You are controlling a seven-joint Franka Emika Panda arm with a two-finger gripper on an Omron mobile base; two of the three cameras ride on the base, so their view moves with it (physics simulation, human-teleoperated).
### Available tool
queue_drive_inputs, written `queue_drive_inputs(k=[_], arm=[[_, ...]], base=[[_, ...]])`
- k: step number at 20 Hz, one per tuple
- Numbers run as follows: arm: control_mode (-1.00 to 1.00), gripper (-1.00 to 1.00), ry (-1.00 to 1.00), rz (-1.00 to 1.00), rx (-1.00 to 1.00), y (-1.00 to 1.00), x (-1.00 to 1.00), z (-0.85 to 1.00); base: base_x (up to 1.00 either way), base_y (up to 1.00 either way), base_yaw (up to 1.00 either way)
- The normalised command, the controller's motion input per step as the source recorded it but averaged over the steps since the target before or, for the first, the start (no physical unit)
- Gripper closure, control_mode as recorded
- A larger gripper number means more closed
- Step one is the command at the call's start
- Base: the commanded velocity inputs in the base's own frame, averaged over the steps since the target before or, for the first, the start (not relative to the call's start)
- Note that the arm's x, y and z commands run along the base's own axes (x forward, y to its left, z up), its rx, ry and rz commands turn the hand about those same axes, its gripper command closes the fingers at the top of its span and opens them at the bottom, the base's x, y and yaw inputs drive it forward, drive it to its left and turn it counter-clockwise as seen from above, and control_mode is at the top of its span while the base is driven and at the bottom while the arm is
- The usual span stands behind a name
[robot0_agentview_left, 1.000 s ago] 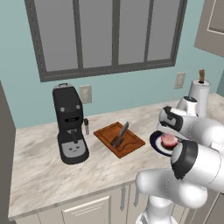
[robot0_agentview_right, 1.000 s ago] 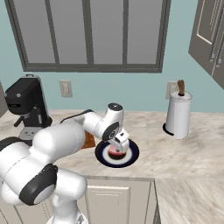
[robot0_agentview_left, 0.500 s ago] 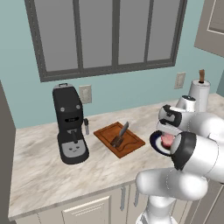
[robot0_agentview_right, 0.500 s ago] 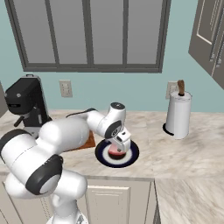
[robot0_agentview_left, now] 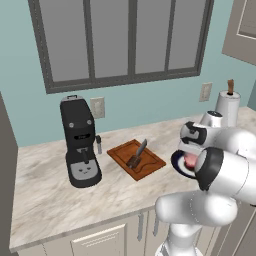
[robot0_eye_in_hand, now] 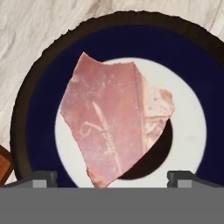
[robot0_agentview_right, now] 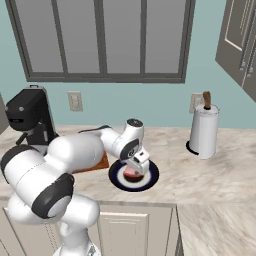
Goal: Pick up the knife from the drawer and place it on the cutting board. Then place the meat from the plate to the cutting board.
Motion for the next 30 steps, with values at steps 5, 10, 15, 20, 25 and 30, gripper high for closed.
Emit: queue_drive_inputs(k=[5,10,15,20,25,30], arm=[[-1.00,-1.00,0.00,0.00,-0.01,0.10,0.17,-0.21],[-1.00,-1.00,0.00,0.00,0.00,0.05,0.14,-0.17],[-1.00,-1.00,0.00,0.00,0.00,0.00,0.03,-0.09],[-1.00,-1.00,0.00,0.00,0.00,0.00,0.00,0.00],[-1.00,-1.00,-0.03,0.00,0.00,-0.02,0.00,-0.02],[-1.00,-1.00,-0.06,0.00,0.00,-0.14,0.00,0.01]], base=[[0.00,0.00,0.00],[0.00,0.00,0.00],[0.00,0.00,0.00],[0.00,0.00,0.00],[0.00,0.00,0.00],[0.00,0.00,0.00]])
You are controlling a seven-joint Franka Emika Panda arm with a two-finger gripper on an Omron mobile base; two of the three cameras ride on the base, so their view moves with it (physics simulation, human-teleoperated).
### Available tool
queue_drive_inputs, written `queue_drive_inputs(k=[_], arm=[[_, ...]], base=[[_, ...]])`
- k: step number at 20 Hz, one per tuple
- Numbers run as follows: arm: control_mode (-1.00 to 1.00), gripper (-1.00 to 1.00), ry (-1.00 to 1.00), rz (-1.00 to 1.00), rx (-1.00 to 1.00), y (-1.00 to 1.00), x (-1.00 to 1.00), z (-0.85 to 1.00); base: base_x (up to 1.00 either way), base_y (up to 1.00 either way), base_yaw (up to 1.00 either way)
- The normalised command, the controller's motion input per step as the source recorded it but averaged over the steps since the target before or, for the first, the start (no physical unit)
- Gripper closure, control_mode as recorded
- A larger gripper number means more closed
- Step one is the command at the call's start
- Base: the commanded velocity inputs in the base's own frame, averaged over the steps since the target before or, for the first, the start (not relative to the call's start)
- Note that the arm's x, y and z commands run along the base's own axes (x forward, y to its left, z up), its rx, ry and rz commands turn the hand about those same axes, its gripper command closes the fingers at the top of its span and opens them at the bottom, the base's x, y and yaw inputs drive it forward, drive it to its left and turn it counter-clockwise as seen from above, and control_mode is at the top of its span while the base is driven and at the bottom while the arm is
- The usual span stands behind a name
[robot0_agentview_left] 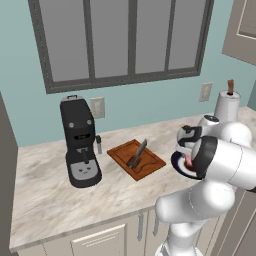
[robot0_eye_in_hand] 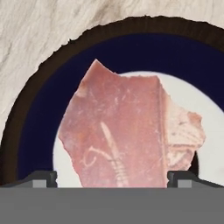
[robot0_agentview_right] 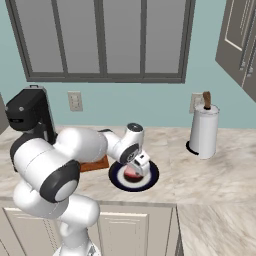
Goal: Pick up the knife from the drawer and place it on the cutting board. Then place the meat from the plate to the cutting board.
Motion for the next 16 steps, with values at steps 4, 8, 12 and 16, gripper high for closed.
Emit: queue_drive_inputs(k=[4,8,12,16], arm=[[-1.00,-1.00,-0.04,0.00,0.00,-0.12,0.00,-0.01],[-1.00,-1.00,-0.01,0.00,0.00,-0.03,0.03,-0.16],[-1.00,-1.00,0.00,0.00,-0.01,0.00,0.15,-0.18],[-1.00,-1.00,0.00,0.00,0.00,0.01,0.20,-0.01]], base=[[0.00,0.00,0.00],[0.00,0.00,0.00],[0.00,0.00,0.00],[0.00,0.00,0.00]])
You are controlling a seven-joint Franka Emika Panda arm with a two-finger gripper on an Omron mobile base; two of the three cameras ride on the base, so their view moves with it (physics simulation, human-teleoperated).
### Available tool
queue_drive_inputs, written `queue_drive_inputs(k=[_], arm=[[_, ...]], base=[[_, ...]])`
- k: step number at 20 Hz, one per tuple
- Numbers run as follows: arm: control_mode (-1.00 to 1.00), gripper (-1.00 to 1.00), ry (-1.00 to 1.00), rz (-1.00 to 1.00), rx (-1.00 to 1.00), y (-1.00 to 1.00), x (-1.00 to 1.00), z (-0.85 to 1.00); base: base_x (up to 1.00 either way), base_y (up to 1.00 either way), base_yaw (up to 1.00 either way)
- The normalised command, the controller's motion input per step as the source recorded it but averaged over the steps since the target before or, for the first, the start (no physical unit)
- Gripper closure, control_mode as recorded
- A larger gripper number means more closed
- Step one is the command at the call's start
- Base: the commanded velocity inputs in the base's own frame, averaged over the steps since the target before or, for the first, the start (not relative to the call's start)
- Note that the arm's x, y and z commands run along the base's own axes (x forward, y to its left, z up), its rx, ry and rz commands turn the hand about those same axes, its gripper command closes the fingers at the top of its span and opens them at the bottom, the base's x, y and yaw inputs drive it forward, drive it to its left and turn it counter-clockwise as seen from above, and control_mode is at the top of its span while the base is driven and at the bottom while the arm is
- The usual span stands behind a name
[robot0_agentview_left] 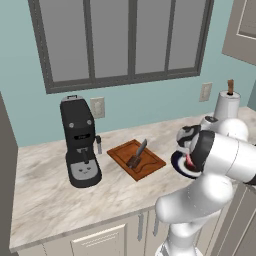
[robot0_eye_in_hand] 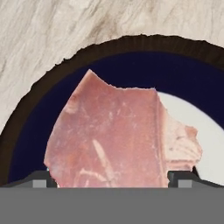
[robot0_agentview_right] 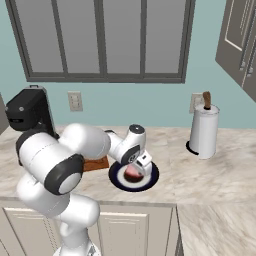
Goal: Pick up the knife from the drawer and place it on the cutting board. Then place the meat from the plate to the cutting board.
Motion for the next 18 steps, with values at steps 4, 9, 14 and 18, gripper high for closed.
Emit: queue_drive_inputs(k=[4,9,14,18], arm=[[-1.00,-1.00,0.00,0.00,0.00,0.00,0.14,-0.08],[-1.00,-1.00,0.01,0.00,0.00,0.00,0.00,-0.14],[-1.00,1.00,0.02,0.00,0.00,0.00,0.00,-0.24],[-1.00,1.00,0.01,0.00,0.00,0.00,0.00,-0.12]], base=[[0.00,0.00,0.00],[0.00,0.00,0.00],[0.00,0.00,0.00],[0.00,0.00,0.00]])
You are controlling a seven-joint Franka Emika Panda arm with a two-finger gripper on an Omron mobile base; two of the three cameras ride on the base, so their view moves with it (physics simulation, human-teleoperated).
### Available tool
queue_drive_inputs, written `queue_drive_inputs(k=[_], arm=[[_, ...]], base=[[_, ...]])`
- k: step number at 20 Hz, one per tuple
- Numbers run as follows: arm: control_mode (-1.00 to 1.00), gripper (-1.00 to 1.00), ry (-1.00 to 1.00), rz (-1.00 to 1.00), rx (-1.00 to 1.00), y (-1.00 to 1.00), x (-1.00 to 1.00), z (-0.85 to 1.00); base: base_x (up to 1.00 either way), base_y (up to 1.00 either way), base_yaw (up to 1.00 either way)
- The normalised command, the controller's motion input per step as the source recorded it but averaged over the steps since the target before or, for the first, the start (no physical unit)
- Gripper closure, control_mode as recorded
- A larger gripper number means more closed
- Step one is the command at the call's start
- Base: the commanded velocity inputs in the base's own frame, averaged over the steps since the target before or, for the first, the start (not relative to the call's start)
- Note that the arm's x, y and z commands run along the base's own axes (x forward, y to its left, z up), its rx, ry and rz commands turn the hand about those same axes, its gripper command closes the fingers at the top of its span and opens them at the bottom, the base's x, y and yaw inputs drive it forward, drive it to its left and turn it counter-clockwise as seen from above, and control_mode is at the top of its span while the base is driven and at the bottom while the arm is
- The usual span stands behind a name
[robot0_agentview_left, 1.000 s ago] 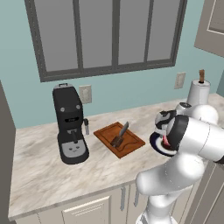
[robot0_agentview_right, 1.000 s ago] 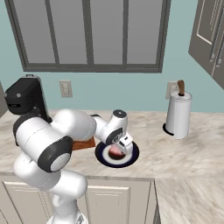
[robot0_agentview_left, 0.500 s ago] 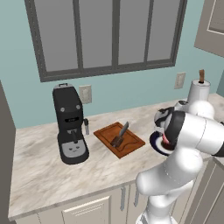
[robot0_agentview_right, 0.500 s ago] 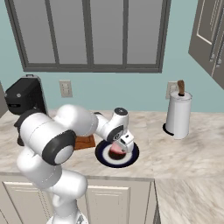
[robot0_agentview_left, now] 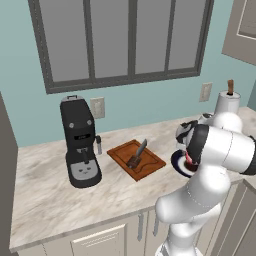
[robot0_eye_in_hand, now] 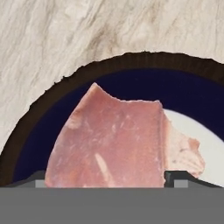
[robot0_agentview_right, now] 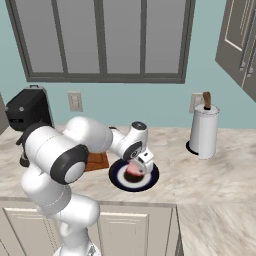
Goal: Pick up the knife from the drawer and place it on the cutting board. Then place the meat from the plate to the cutting board.
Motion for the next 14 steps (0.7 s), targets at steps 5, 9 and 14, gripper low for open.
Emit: queue_drive_inputs(k=[5,9,14], arm=[[-1.00,1.00,0.00,0.00,0.00,0.00,-0.04,0.00],[-1.00,1.00,-0.06,0.00,0.01,0.00,-0.20,0.13],[-1.00,1.00,-0.10,0.00,0.00,0.00,-0.24,0.24]], base=[[0.00,0.00,0.00],[0.00,0.00,0.00],[0.00,0.00,0.00]])
